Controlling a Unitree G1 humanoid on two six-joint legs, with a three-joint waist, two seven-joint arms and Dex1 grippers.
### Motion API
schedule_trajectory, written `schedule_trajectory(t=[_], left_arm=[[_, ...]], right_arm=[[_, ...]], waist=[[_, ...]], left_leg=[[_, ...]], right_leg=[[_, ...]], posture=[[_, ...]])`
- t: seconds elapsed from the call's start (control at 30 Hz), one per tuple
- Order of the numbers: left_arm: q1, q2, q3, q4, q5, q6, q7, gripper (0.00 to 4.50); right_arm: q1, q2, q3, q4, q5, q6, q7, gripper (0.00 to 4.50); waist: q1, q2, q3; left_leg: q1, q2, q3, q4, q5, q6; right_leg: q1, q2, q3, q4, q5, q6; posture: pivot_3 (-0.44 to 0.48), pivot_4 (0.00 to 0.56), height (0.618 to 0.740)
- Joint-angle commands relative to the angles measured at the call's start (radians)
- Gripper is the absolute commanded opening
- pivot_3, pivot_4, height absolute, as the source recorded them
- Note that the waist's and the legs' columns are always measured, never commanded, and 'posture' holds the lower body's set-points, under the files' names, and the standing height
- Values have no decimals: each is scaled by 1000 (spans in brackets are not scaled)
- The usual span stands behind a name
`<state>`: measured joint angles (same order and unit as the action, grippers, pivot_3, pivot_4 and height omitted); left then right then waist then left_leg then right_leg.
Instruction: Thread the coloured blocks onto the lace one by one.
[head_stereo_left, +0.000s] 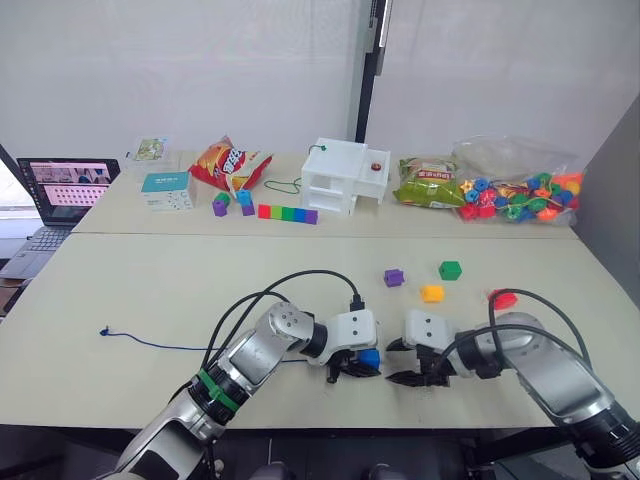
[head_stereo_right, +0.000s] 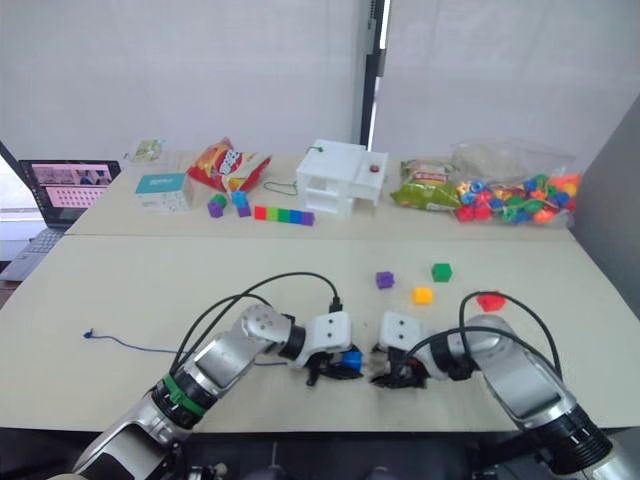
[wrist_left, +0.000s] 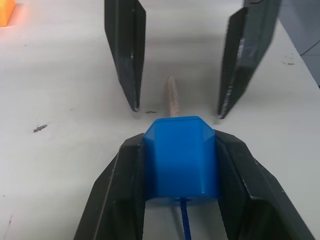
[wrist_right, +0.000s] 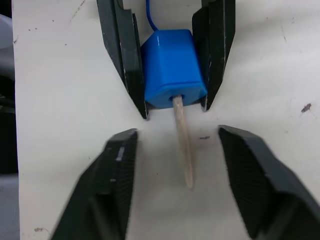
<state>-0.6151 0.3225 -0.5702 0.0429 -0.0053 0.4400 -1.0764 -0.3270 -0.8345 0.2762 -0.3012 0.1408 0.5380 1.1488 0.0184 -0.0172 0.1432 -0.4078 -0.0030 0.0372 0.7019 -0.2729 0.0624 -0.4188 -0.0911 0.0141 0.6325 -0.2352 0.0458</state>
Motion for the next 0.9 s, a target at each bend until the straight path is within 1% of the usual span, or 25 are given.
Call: schedule_trajectory(t=[0.03, 0.13, 0.17, 0.3, 0.4, 0.5, 0.57, 0.63, 0.7, 0.73, 0.77, 0.8, 0.9], left_arm=[[4, 8, -26, -9, 7, 15, -23, 1331], [1, 12, -29, -10, 11, 21, -29, 1331], [0, 13, -31, -10, 12, 23, -30, 1331], [3, 29, -35, -17, 20, 30, -36, 1331], [14, 58, -16, -27, 23, 33, -29, 1331], [50, 128, 35, -67, 4, 54, -29, 1331], [88, 199, 75, -100, -5, 36, -43, 1331], [159, 329, 166, -115, -31, -20, -74, 1331], [224, 434, 258, -93, -65, -82, -98, 1331], [251, 476, 298, -65, -77, -124, -104, 1331], [299, 544, 351, -16, -86, -186, -122, 1331], [333, 591, 386, 20, -92, -232, -135, 1331], [418, 694, 535, 188, -134, -388, -150, 1331]], right_arm=[[-12, -2, -4, -16, 5, 7, -4, 1272], [-11, -4, -2, -15, 3, 5, -4, 259], [-10, -5, -1, -15, 3, 3, -4, 0], [-9, -5, 7, -15, 3, -7, 2, 0], [-13, -3, 14, -10, -2, -25, 5, 0], [-20, 3, 16, -4, 5, -46, 12, 0], [-22, 9, 13, -8, 14, -49, 14, 0], [-25, 12, 13, -8, 18, -62, 19, 0], [-21, 12, 11, -5, 19, -74, 22, 0], [-19, 13, 11, -3, 19, -76, 23, 0], [-16, 11, 13, 1, 15, -82, 24, 0], [-14, 10, 14, 3, 12, -87, 26, 0], [-8, 5, 10, 8, 13, -98, 35, 0]], waist=[[0, 0, 0], [-1, 0, 0], [-1, 0, 0], [-2, 0, 0], [-5, 0, 0], [-12, 0, 0], [-18, 0, 0], [-31, 0, 0], [-41, 0, 0], [-43, 0, 0], [-45, 0, 0], [-46, 0, 0], [-47, 1, 0]], left_leg=[[0, 0, 0, 0, 0, 0], [0, 0, 0, 0, 0, 0], [0, 0, 0, 0, 0, 0], [0, 0, 0, 0, 0, 0], [1, 0, 0, 0, 0, 0], [1, 1, 0, -1, 0, 0], [2, 2, 0, -1, 0, 0], [3, 2, 0, -3, 0, 0], [4, 3, 0, -6, 0, -1], [5, 4, 1, -7, 0, -1], [6, 4, 1, -8, 0, -1], [8, 4, 1, -8, 0, -1], [9, 5, 2, -9, 0, -1]], right_leg=[[0, 0, 0, 0, 0, 0], [0, 0, 0, 0, 0, 0], [0, 0, 0, 0, 0, 0], [0, 0, 0, 0, 0, 0], [0, 0, 0, 0, 0, 0], [0, 1, 0, 0, 0, 0], [0, 2, 1, 0, 0, 0], [-1, 2, 1, 1, -1, -1], [-1, 2, 2, 1, -1, -3], [-1, 2, 2, 2, -2, -4], [-1, 2, 2, 2, -2, -4], [-1, 1, 2, 3, -2, -5], [-2, 0, 2, 6, -4, -7]], posture=[[0, 150, 740], [0, 150, 740], [0, 150, 740], [0, 150, 740], [0, 150, 740], [0, 150, 740], [0, 150, 740], [0, 150, 740], [0, 150, 740], [0, 150, 740], [0, 150, 740], [0, 150, 740], [0, 150, 740]])
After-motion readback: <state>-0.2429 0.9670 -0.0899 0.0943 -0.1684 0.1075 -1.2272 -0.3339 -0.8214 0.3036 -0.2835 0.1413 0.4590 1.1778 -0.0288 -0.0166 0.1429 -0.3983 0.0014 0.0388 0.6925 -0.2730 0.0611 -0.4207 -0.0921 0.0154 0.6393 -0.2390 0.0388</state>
